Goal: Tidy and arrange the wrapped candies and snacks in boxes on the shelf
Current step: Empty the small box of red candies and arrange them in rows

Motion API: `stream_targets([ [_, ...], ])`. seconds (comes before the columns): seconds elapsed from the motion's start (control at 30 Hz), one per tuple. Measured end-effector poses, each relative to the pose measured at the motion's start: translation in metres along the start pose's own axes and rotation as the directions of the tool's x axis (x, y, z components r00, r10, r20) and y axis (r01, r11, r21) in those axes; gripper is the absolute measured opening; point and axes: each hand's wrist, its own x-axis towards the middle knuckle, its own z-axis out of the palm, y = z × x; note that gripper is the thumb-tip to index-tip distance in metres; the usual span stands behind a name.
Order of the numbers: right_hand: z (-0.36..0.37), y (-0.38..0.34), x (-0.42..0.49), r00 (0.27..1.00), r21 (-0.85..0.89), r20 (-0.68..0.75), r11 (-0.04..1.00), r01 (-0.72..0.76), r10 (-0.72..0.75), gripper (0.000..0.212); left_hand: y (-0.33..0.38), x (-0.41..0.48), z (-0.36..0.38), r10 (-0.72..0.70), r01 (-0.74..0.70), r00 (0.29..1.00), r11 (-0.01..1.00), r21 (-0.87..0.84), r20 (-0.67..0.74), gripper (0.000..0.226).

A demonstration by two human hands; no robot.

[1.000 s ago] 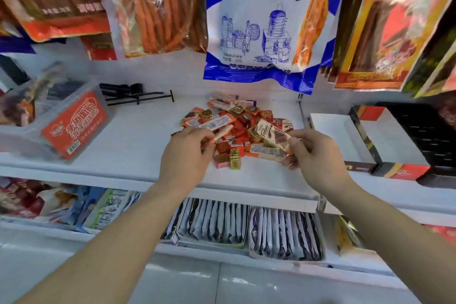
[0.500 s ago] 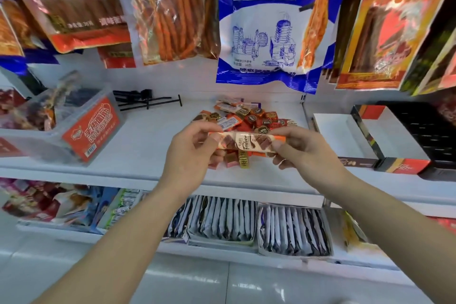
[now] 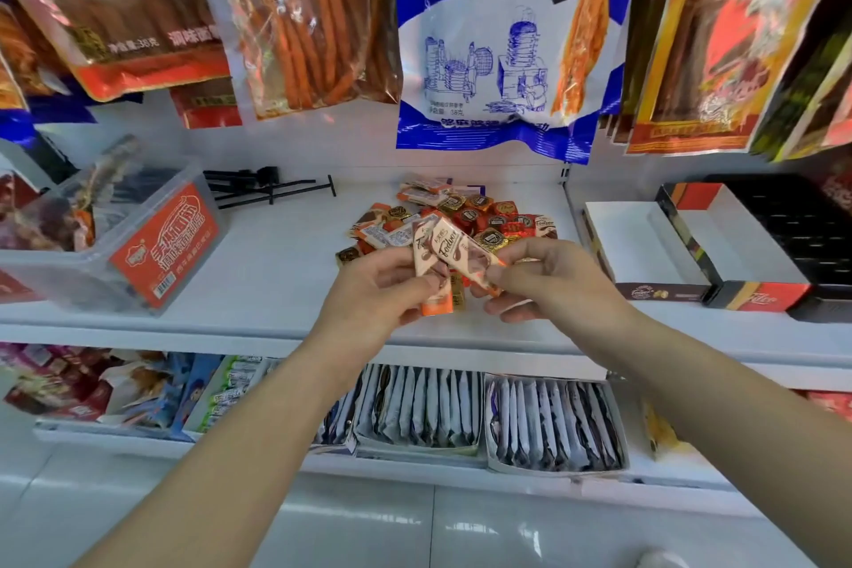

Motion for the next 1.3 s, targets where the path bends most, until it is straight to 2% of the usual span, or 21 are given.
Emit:
stream_targets([
  [0.07,0.001,0.001,-0.001,1.000,-0.005,-0.003,1.000,-0.001,0.001,0.014,0.000,0.002,0.001,0.015,-0.015,1.000,0.999,0.047,0.011,0.020],
  [0.2,0.002,0.004,-0.001,1.000,0.004,-0.003,1.000,-0.015,0.015,0.018,-0.003,0.004,0.007,0.025,-0.025,1.000,1.000,0.003,0.007,0.037],
  [0.3,0.004,0.006,-0.002,1.000,-0.004,-0.013,1.000,-0.013,0.013,0.017,-0.004,0.004,0.012,0.058,-0.057,0.998,0.998,0.017,-0.031,0.045],
  [0.4,0.001,0.004,-0.001,0.997,0.020,-0.082,1.000,0.008,-0.006,0.012,-0.006,0.006,0.013,0.044,-0.047,0.993,0.999,-0.022,-0.111,0.053],
  [0.5,-0.004,0.004,0.000,0.997,0.038,-0.076,0.999,0.025,-0.022,0.011,-0.008,0.007,0.011,0.056,-0.062,0.989,0.997,-0.040,-0.138,0.056],
  [0.6,0.001,0.008,0.000,0.999,0.020,-0.038,1.000,-0.013,0.013,0.009,-0.009,0.007,0.015,0.076,-0.082,0.993,0.995,-0.059,-0.088,0.056],
  [0.7,0.003,0.011,0.002,0.999,0.098,-0.019,0.995,-0.035,0.038,0.008,-0.009,0.006,0.019,0.079,-0.082,0.995,0.994,-0.067,-0.052,0.053],
  [0.8,0.002,0.011,0.003,1.000,0.098,-0.018,0.995,-0.007,0.009,0.023,-0.009,0.006,0.017,0.055,-0.060,0.998,0.989,-0.137,-0.037,0.042],
  [0.87,0.002,0.013,0.004,1.000,0.045,-0.004,0.999,-0.002,0.002,0.027,-0.010,0.008,0.017,0.060,-0.067,0.996,0.992,-0.108,-0.068,0.034],
  [0.93,-0.007,0.014,0.011,0.996,-0.155,-0.061,0.986,0.055,-0.065,0.016,-0.015,0.013,0.015,0.085,-0.087,0.991,0.996,-0.012,-0.102,0.029],
  [1.0,-0.028,0.017,0.024,0.959,-0.457,-0.179,0.882,0.117,-0.220,0.006,-0.021,0.020,0.011,0.101,-0.092,0.986,0.993,0.079,-0.129,0.028],
  [1.03,-0.040,0.018,0.030,0.938,-0.586,-0.211,0.803,0.105,-0.276,0.009,-0.023,0.023,0.008,0.100,-0.085,0.984,0.991,0.106,-0.146,0.029],
  [1.1,-0.053,0.025,0.041,0.939,-0.759,-0.180,0.649,0.058,-0.294,0.020,-0.027,0.029,0.003,0.089,-0.068,0.980,0.991,0.119,-0.180,0.028],
  [1.17,-0.054,0.037,0.045,0.953,-0.872,-0.069,0.482,0.086,-0.294,0.031,-0.029,0.033,0.001,0.088,-0.067,0.977,0.991,0.113,-0.192,0.027],
  [1.2,-0.051,0.041,0.044,0.951,-0.897,-0.034,0.430,0.107,-0.306,0.033,-0.029,0.034,0.001,0.089,-0.068,0.977,0.992,0.111,-0.195,0.026],
  [1.3,-0.044,0.041,0.038,0.935,-0.897,-0.040,0.425,0.122,-0.353,0.033,-0.029,0.035,-0.001,0.090,-0.071,0.976,0.992,0.105,-0.196,0.026],
])
